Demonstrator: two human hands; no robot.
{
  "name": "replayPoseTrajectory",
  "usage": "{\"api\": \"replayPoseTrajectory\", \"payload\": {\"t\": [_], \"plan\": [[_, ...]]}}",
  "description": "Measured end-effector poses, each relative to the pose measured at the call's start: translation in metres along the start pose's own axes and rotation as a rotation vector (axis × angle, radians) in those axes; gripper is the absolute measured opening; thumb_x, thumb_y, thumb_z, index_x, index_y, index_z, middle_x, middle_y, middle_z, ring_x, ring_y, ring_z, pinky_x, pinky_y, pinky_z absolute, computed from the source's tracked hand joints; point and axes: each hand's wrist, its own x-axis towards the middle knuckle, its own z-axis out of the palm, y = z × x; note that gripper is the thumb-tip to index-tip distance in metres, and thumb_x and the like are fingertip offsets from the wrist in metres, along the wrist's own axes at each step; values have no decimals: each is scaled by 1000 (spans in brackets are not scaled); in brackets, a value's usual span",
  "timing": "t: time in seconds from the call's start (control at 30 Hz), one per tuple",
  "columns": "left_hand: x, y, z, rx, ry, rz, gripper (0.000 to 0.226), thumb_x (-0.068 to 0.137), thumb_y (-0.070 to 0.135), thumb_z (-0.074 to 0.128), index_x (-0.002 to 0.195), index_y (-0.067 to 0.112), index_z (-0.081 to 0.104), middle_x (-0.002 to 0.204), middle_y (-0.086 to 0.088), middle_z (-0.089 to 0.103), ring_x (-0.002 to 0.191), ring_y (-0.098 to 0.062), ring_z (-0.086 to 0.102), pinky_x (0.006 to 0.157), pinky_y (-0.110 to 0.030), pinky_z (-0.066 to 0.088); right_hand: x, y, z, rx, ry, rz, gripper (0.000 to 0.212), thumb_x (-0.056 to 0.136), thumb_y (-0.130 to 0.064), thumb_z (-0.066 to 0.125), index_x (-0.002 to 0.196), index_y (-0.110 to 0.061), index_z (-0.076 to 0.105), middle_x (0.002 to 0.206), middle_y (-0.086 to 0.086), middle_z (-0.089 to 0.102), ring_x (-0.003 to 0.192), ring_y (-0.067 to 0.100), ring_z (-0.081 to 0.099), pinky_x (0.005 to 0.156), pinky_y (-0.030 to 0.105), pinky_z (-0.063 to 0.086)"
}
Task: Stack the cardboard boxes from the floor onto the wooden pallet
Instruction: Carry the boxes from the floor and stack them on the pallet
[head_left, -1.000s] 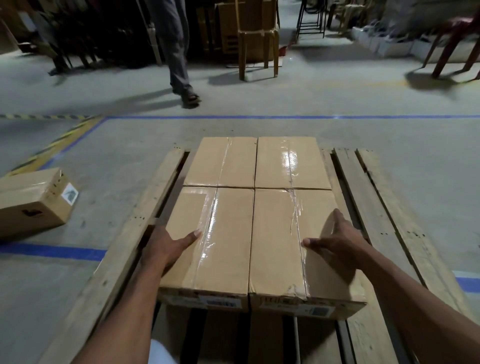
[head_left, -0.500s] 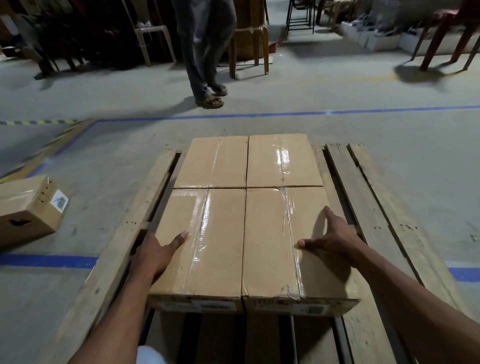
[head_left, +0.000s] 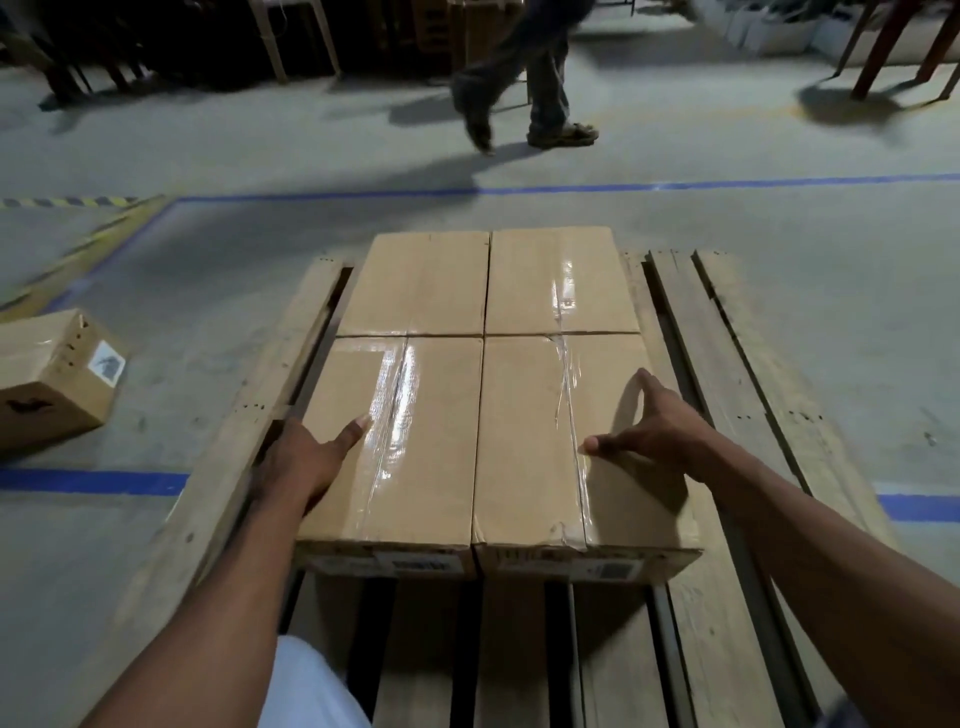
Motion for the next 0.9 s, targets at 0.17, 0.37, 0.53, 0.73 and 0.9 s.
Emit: {"api": "replayPoseTrajectory", "payload": {"t": [0.17, 0.37, 0.53, 0.73, 0.9], "plan": [[39, 35, -5, -48, 108, 177, 110, 79, 78, 71, 161, 14, 35, 157, -21, 48, 141, -42, 49, 111, -53, 47, 43, -24, -20, 230, 158, -26, 119, 75, -58, 85, 163, -16, 17, 167, 15, 28, 149, 41, 35, 118, 55, 37], [103, 87, -14, -200, 13, 160, 102, 84, 70, 74, 156, 5, 41, 157, -19, 50, 140, -39, 52, 102, -42, 45, 86, -40, -19, 262, 205, -43, 78, 85, -45, 83, 140, -5, 45, 121, 11, 62, 105, 29, 60, 79, 36, 47], [136, 84, 9, -433, -95, 162, 121, 49, 82, 90, 148, 22, 57, 146, -10, 63, 126, -30, 64, 106, -44, 54, 104, -29, -13, 255, 263, -42, 47, 80, -35, 89, 100, -15, 52, 102, 13, 65, 79, 20, 56, 63, 33, 44], [114, 88, 19, -184, 133, 210, 85, 61, 77, 86, 118, 16, 69, 116, -10, 74, 107, -35, 69, 80, -38, 49, 103, -25, -9, 370, 279, -92, 85, 83, -25, 87, 153, -14, 41, 145, 11, 54, 109, 22, 48, 90, 36, 43], [117, 86, 19, -140, 172, 249, 76, 60, 76, 87, 109, 19, 71, 103, -8, 74, 100, -34, 70, 77, -37, 51, 105, -26, -5, 336, 292, -104, 79, 84, -22, 86, 151, -10, 46, 143, 15, 54, 121, 32, 54, 96, 39, 45]]}}
